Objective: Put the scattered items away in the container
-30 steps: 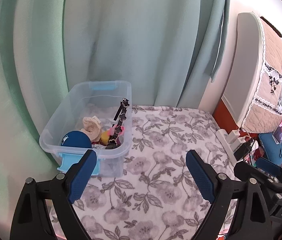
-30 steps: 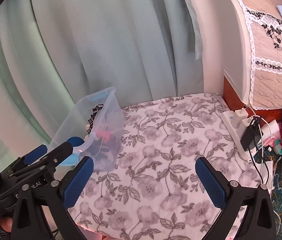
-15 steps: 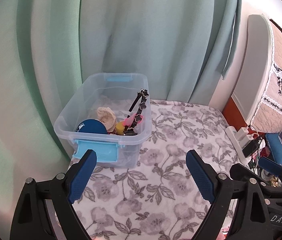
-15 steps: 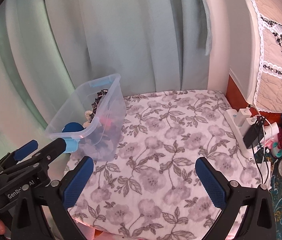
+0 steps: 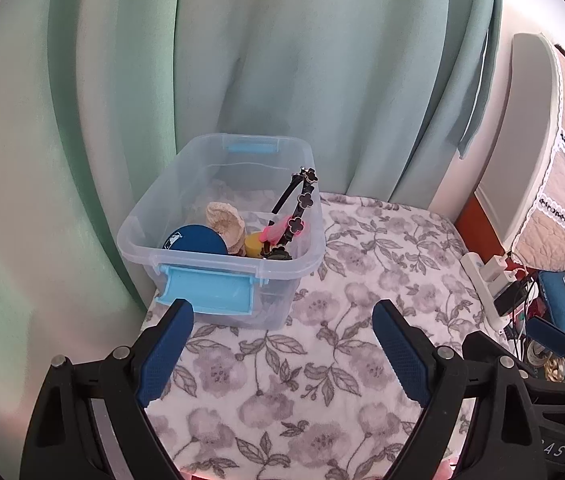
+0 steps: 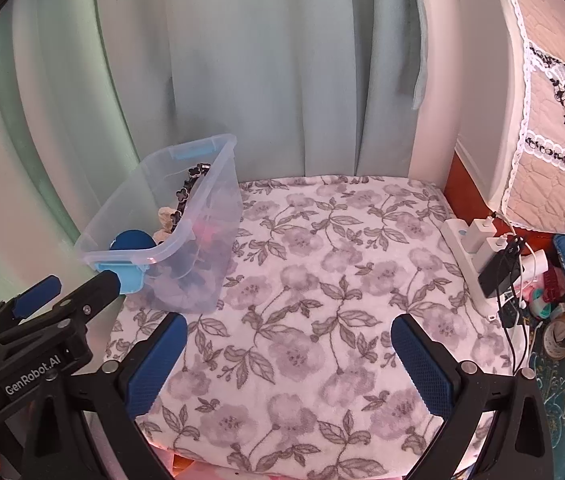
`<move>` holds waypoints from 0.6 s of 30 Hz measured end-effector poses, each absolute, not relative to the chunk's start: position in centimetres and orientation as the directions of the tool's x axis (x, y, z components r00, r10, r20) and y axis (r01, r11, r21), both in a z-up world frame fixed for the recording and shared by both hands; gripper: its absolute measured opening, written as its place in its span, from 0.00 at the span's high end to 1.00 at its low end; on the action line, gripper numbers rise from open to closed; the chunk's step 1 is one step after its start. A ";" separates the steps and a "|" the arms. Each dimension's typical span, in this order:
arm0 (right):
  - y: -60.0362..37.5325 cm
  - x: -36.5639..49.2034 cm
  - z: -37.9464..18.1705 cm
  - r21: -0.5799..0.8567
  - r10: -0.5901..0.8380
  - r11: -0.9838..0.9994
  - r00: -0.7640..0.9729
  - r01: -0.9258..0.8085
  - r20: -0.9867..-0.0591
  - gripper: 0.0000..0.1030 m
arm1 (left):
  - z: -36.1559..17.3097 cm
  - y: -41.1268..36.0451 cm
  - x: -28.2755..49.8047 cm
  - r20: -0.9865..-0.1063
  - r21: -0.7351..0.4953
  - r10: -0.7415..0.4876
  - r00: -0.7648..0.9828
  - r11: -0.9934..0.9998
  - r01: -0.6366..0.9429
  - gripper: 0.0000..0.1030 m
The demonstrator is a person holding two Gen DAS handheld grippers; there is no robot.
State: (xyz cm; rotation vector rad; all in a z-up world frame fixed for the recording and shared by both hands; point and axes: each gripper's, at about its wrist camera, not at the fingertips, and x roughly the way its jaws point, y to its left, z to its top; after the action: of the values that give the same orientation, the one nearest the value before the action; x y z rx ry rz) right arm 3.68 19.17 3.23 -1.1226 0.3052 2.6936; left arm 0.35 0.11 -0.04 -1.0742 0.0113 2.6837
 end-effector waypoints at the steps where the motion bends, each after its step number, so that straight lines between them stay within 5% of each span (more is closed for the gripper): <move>1: 19.2 3.7 3.2 0.112 0.110 -0.957 -0.690 -0.269 -0.715 0.00 | -0.1 0.1 0.3 -0.680 -0.084 0.227 -0.697 -0.969 -0.233 0.11; 18: 19.0 2.8 2.6 0.105 0.129 -0.950 -0.675 -0.295 -0.727 0.00 | -0.8 0.1 -0.3 -0.698 -0.061 0.195 -0.689 -0.975 -0.214 0.11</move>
State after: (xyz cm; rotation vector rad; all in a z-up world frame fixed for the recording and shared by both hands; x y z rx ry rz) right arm 2.82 19.03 2.57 -1.1304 0.3135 2.6606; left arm -0.32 0.10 -0.85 -1.1106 0.0366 2.6989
